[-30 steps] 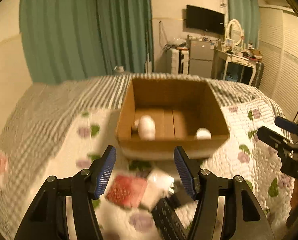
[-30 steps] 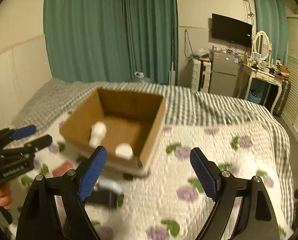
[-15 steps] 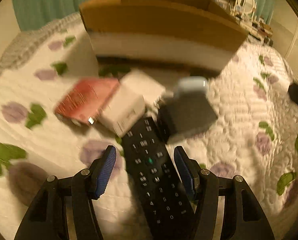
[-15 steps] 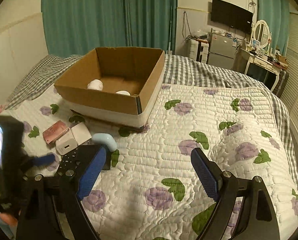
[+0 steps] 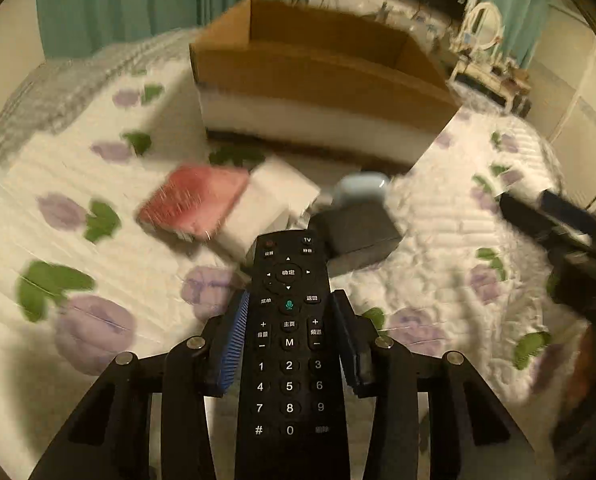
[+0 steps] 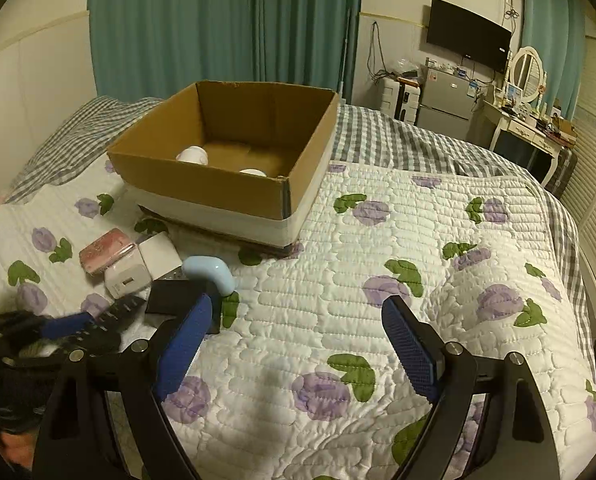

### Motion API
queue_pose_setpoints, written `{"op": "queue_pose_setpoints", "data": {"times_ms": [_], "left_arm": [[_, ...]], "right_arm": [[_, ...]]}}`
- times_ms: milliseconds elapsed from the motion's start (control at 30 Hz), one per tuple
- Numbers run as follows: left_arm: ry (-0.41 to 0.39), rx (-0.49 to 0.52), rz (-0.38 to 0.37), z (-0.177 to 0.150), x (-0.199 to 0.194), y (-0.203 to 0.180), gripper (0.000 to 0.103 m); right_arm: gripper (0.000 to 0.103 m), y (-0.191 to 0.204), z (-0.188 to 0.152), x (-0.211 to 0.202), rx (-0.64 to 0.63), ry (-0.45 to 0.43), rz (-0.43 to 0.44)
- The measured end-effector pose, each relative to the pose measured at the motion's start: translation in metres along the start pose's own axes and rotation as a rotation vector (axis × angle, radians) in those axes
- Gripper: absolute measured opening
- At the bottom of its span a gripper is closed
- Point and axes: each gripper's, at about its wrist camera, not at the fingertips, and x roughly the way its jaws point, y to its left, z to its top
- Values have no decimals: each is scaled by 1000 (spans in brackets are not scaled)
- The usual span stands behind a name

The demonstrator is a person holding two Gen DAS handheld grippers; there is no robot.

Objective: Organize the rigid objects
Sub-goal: 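Grasp the black TV remote with the left tool, then grasp the black power bank with the right tool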

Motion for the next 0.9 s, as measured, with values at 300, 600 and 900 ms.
{"op": "queue_pose_setpoints", "data": {"times_ms": [300, 600, 900], "left_arm": [[-186, 9, 72, 58, -32, 19, 42], [-146, 23, 78, 55, 3, 46, 42], [-122, 1, 60, 53, 11, 56, 42]], "right_arm": [[87, 35, 0, 18, -53, 45, 68], [87, 79, -1, 75, -52, 179, 134], [71, 90, 0, 114, -29, 235, 143]]}}
